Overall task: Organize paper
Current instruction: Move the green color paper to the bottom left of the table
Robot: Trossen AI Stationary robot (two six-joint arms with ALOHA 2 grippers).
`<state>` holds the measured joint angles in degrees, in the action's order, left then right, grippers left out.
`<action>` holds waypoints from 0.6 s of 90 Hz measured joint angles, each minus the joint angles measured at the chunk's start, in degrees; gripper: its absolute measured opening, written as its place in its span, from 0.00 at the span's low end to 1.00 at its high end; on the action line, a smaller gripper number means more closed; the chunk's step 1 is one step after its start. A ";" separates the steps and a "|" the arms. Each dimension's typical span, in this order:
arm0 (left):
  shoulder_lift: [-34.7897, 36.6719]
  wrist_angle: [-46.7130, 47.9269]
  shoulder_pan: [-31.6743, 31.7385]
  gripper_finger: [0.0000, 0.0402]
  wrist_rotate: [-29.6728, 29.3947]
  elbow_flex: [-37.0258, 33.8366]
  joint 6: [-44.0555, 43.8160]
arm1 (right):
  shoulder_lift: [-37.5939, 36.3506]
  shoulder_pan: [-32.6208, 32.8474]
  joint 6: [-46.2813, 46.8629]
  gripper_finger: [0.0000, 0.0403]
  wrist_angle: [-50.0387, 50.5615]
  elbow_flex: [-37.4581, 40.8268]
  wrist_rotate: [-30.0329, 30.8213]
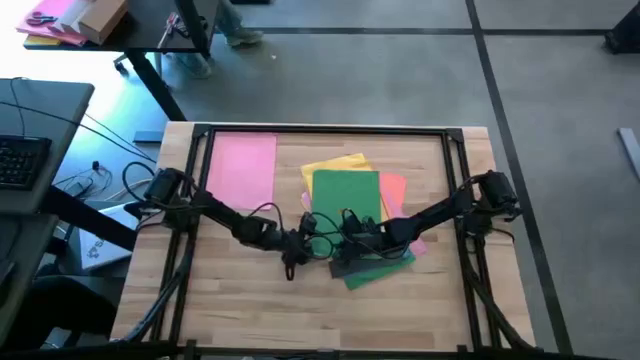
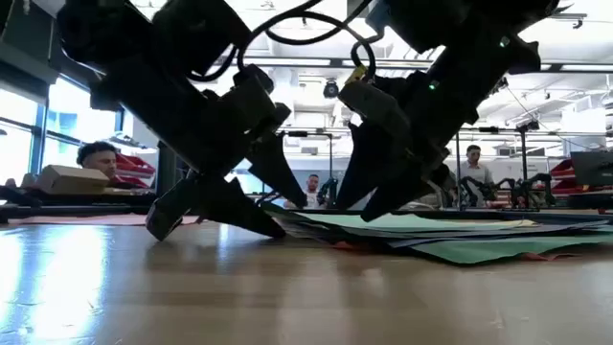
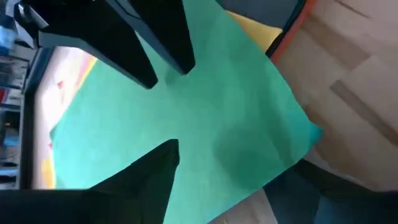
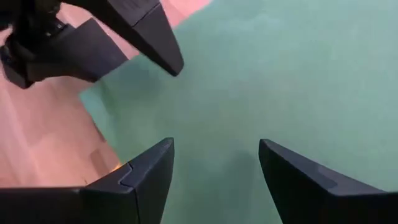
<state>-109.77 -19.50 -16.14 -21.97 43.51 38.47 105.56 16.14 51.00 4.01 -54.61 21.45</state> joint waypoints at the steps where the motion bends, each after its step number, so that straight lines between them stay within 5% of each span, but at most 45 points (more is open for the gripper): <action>1: -0.04 -0.21 -0.16 0.46 -0.17 0.00 -0.32 | 0.00 0.00 0.00 0.55 0.00 0.00 0.00; 37: 1.19 1.07 -3.70 0.02 -4.47 1.78 -6.44 | -2.90 0.14 -2.48 0.55 1.19 0.00 -1.17; 54: 9.33 20.89 -7.69 0.01 -4.32 6.19 -11.27 | -7.50 0.79 -3.46 0.55 5.79 0.00 -2.32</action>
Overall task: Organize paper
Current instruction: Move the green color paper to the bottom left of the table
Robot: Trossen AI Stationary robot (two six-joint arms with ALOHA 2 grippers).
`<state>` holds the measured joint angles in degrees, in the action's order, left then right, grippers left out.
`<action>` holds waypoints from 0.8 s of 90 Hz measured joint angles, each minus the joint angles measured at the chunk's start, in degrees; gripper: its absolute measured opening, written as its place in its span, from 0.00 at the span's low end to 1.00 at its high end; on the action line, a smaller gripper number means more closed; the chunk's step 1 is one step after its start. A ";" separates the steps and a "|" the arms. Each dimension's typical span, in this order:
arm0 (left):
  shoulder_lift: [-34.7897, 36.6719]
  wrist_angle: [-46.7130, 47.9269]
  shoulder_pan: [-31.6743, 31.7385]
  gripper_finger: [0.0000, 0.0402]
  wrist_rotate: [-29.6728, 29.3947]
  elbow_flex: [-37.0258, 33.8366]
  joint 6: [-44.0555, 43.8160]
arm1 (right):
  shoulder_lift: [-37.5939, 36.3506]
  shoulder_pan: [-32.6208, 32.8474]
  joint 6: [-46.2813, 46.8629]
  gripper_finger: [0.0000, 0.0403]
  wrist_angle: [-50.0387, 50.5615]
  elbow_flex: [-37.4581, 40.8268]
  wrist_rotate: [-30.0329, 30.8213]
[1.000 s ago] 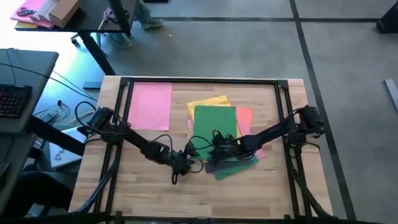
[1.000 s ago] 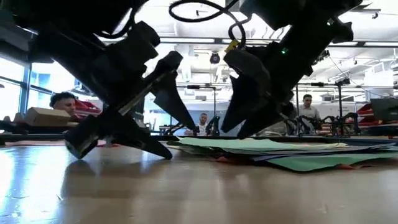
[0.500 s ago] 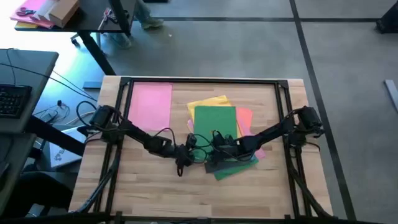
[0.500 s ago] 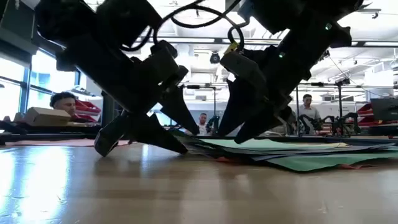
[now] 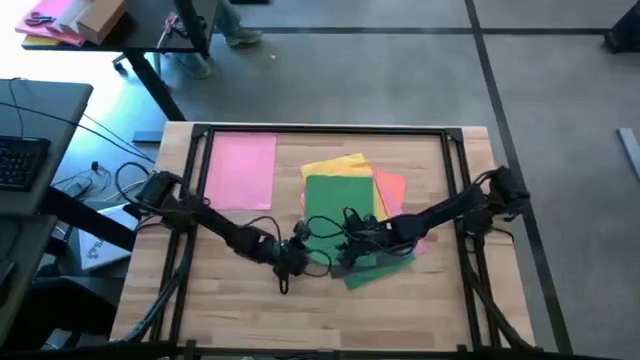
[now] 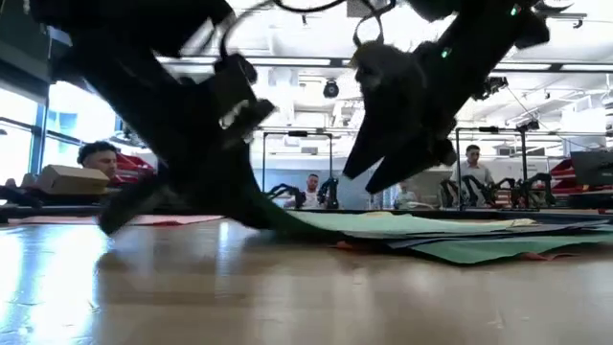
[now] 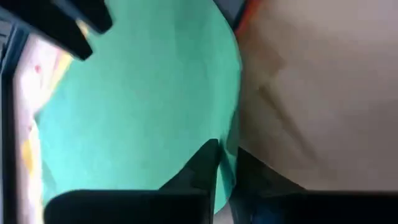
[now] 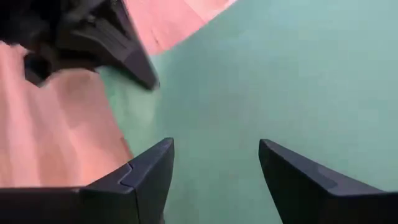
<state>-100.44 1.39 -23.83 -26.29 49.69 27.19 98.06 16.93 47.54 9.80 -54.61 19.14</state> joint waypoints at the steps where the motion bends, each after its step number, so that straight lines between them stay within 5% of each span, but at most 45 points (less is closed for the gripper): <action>1: 0.74 1.90 -0.28 0.01 0.19 0.40 -0.81 | -0.25 0.04 -0.01 0.55 0.35 0.00 0.00; 16: 8.03 27.67 -4.56 0.00 14.17 4.08 -19.27 | -2.27 0.41 -0.01 0.55 3.74 0.00 0.42; 39: 11.91 38.84 -12.78 0.00 37.71 2.84 -41.88 | -1.73 0.37 0.47 0.55 4.07 0.00 1.44; 72: 5.65 39.32 -25.22 0.00 44.42 1.43 -49.85 | -1.73 1.66 0.59 0.55 2.92 0.00 3.17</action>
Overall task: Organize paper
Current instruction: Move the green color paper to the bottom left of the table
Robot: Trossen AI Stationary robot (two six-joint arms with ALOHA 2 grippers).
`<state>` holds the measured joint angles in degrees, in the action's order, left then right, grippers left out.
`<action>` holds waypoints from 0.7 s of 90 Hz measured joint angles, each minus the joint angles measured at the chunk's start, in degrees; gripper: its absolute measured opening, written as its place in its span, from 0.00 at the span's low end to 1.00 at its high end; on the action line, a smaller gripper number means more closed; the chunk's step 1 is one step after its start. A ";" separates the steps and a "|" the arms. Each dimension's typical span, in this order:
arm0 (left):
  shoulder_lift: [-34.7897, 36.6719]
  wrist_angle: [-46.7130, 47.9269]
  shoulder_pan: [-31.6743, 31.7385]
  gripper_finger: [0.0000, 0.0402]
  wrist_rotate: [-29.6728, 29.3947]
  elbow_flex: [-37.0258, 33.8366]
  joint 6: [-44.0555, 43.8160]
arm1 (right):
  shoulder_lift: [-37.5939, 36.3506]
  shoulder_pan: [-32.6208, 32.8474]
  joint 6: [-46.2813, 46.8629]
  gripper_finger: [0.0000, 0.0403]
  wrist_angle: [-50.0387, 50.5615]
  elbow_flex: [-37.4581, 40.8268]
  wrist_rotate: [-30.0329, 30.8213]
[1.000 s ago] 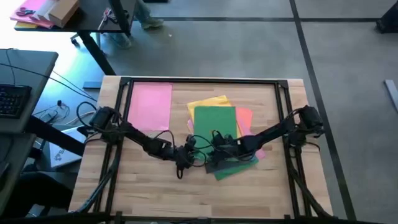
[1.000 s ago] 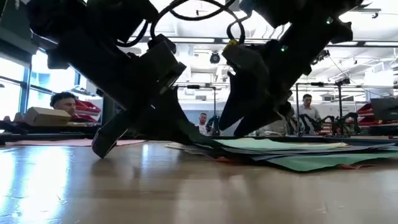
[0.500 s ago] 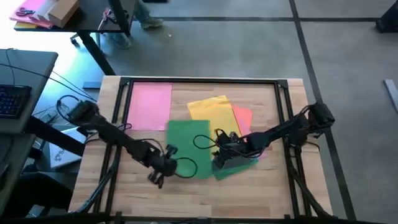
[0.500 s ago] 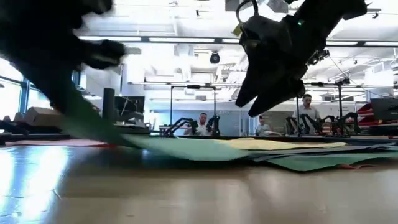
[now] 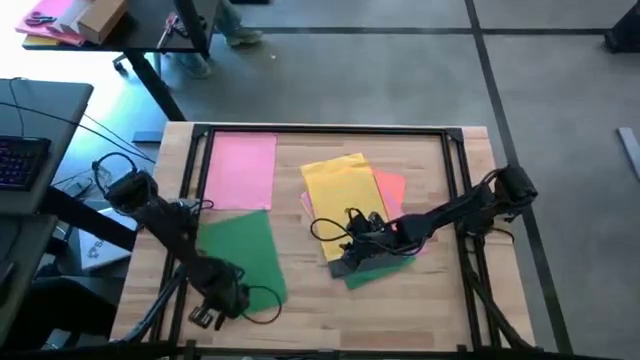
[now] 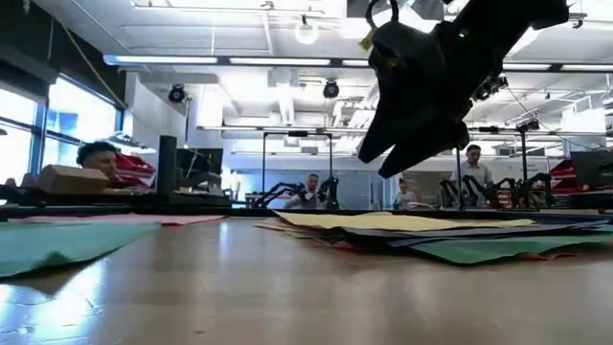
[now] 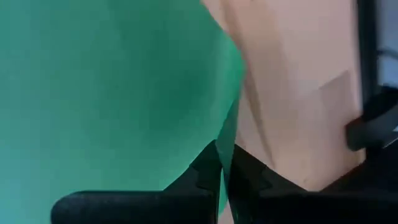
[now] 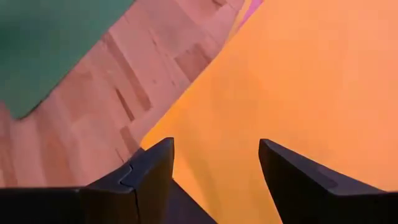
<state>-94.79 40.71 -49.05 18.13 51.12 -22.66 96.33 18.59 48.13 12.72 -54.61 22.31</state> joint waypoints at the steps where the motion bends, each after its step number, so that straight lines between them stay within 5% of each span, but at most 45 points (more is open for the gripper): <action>1: -0.12 -0.10 -0.31 0.00 0.12 0.03 -0.42 | 0.00 0.06 0.01 0.55 -0.01 0.00 0.00; 35: -0.89 -0.61 -4.93 0.01 11.96 0.10 -23.95 | 0.00 1.12 1.53 0.55 -0.26 0.00 0.37; 63: -0.91 -0.35 -5.36 0.21 15.71 0.10 -32.56 | 0.00 1.03 1.38 0.55 0.33 0.00 1.51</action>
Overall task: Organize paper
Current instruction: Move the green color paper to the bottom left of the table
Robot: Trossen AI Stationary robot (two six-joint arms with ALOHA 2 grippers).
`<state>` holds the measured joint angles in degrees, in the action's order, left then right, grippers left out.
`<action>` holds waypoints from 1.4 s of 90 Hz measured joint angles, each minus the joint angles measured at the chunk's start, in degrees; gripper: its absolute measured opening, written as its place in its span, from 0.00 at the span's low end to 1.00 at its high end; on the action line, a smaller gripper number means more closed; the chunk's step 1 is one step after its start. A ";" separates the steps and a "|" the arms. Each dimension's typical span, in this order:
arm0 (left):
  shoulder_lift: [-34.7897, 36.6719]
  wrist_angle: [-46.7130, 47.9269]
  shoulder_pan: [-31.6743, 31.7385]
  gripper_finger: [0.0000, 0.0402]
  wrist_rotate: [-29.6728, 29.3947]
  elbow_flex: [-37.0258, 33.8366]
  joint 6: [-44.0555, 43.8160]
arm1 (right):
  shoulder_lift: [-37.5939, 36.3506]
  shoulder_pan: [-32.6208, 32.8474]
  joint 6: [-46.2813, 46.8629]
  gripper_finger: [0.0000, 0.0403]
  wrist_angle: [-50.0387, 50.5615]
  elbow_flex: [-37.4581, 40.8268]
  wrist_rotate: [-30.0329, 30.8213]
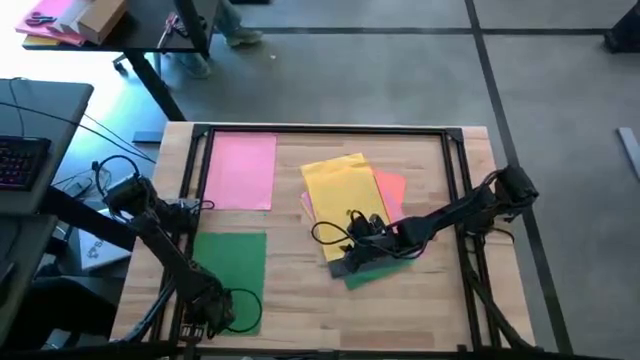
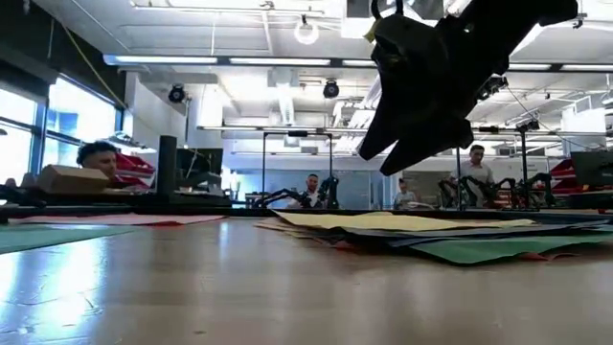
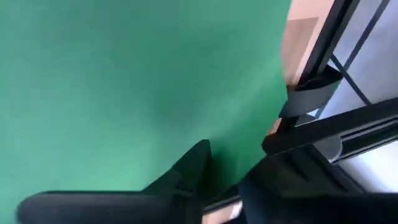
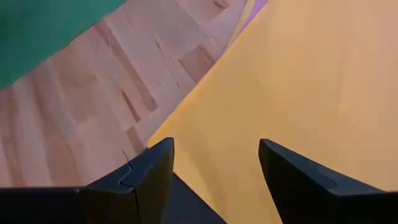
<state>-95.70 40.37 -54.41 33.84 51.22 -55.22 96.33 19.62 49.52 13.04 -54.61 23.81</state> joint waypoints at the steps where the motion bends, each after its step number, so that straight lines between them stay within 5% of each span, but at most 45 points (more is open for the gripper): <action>1: 0.00 0.04 0.00 0.22 0.55 0.00 -0.41 | 0.00 0.00 0.00 0.55 0.04 0.00 0.00; 18: 0.00 0.05 0.00 0.30 9.09 0.00 -5.81 | 0.00 0.00 -0.02 0.55 0.50 0.00 0.00; 63: 0.00 0.23 0.37 0.46 2.97 0.00 -12.47 | 0.00 0.00 0.59 0.55 0.49 0.00 0.57; 89: 0.00 0.08 0.74 0.60 12.51 0.02 -14.71 | 0.02 0.00 0.61 0.55 0.48 0.00 0.55; 104: 0.02 -1.65 1.47 0.60 3.61 0.04 -14.22 | 0.02 0.11 1.48 0.55 0.48 0.00 0.55; 126: -0.30 -2.57 4.17 0.60 -24.99 -0.83 -13.59 | 0.03 1.37 1.49 0.55 0.47 0.00 3.09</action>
<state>-96.00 37.79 -50.24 8.85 50.39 -68.81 96.36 20.99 51.00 13.51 -54.61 26.90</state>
